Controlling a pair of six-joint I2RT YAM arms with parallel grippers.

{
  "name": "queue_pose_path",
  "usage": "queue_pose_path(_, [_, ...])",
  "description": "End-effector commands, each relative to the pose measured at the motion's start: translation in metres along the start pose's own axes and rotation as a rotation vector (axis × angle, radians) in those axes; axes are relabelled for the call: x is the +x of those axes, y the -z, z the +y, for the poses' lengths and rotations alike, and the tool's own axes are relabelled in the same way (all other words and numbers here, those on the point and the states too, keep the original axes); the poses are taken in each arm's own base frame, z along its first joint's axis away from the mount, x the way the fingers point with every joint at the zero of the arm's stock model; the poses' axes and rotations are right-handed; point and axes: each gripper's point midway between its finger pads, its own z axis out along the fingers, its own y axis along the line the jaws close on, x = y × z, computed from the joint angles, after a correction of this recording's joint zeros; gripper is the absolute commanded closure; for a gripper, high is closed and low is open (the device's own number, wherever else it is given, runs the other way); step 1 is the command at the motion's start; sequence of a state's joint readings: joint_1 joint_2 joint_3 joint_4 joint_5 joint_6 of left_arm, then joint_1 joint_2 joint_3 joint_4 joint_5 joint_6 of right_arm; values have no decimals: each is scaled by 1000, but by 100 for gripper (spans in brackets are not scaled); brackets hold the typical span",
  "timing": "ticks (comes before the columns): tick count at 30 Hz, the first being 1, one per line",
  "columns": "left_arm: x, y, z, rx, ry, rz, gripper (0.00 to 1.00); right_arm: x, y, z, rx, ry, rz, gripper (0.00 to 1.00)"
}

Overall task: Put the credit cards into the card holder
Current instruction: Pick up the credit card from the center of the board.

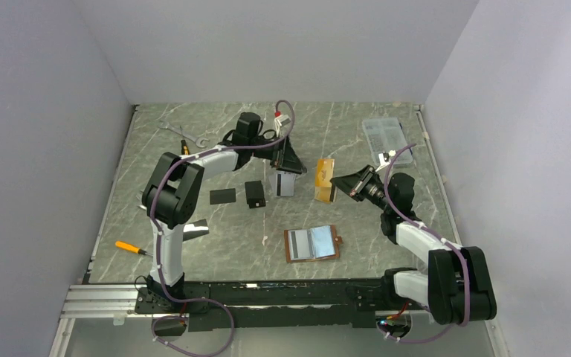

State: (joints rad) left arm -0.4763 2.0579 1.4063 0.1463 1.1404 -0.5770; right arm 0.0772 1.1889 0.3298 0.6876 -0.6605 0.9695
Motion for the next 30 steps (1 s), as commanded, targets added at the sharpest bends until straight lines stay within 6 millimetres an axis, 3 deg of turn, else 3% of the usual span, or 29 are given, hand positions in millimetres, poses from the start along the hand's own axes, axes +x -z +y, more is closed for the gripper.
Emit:
queue_pose_path(1, [-33, 15, -64, 200, -20, -89, 19, 4, 3, 28, -82, -4, 17, 100])
queue_pose_path(11, [-36, 20, -76, 201, -54, -115, 24, 3, -1, 70, -194, 6, 21, 100])
queue_pose_path(16, [-30, 21, -77, 205, -51, -118, 30, -1, -2, 80, -217, 9, 7, 100])
queue_pose_path(25, [-24, 18, -87, 230, -68, -108, 32, -8, -5, 90, -238, 15, -5, 100])
queue_pose_path(30, [-25, 16, -96, 271, -73, -100, 47, -3, -11, 93, -247, 9, 9, 100])
